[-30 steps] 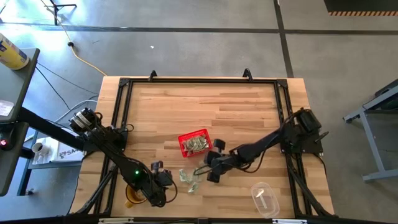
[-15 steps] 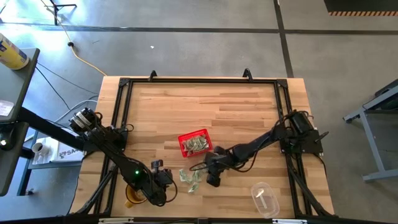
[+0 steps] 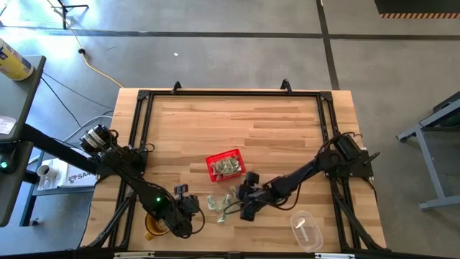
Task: Pick and place Stevia / Truvia into bins
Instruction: Put the stevia packet into the orange basket
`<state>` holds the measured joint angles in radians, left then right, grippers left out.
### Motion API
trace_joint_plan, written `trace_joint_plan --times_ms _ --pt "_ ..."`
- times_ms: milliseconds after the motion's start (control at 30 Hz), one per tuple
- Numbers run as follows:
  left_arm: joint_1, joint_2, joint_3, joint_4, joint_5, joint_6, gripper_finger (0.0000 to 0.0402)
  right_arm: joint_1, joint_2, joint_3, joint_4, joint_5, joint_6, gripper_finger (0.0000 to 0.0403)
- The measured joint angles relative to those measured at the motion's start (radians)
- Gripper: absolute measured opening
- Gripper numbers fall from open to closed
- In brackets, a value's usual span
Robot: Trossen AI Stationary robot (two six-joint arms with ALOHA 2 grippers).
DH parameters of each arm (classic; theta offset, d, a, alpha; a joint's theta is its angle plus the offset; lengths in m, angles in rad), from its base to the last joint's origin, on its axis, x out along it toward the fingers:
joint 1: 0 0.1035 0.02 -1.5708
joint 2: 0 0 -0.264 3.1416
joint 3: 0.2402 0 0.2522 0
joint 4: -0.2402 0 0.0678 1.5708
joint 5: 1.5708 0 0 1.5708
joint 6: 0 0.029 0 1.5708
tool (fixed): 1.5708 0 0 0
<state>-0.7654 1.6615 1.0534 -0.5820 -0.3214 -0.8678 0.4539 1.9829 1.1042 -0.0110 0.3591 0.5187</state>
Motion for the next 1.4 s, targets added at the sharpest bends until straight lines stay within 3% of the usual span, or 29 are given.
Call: trace_joint_plan --times_ms 167,467,600,867,933,1133,1267,1400 --pt "0.0 0.0 0.0 -0.015 0.0 0.007 0.0156 0.0 0.046 0.0 0.051 -0.01 -0.004 0.0249" --pt "0.0 0.0 0.0 -0.032 -0.004 0.01 0.0156 -0.033 0.052 0.001 0.023 0.105 -0.078 0.023" --pt "0.0 0.0 0.0 -0.048 -0.005 0.01 0.0156 -0.058 0.054 0.002 0.005 0.068 -0.079 0.0184" --pt "0.0 0.0 0.0 -0.053 -0.005 0.01 0.0156 -0.08 0.054 0.003 -0.012 0.009 -0.037 0.0035" --pt "0.0 0.0 0.0 -0.053 -0.005 0.01 0.0156 -0.08 0.05 0.003 -0.022 0.012 -0.01 0.0015" --pt "0.0 0.0 0.0 -0.049 -0.005 0.01 0.0156 -0.07 -0.013 -0.004 -0.096 0.038 0.053 0.0026" --pt "0.0 0.0 0.0 -0.046 -0.007 0.01 0.0156 -0.062 -0.124 -0.003 -0.154 0.126 0.024 0.001" --pt "0.0 0.001 0.0 -0.039 -0.028 0.005 0.0156 -0.076 -0.212 -0.002 -0.163 0.227 -0.027 0.0036"
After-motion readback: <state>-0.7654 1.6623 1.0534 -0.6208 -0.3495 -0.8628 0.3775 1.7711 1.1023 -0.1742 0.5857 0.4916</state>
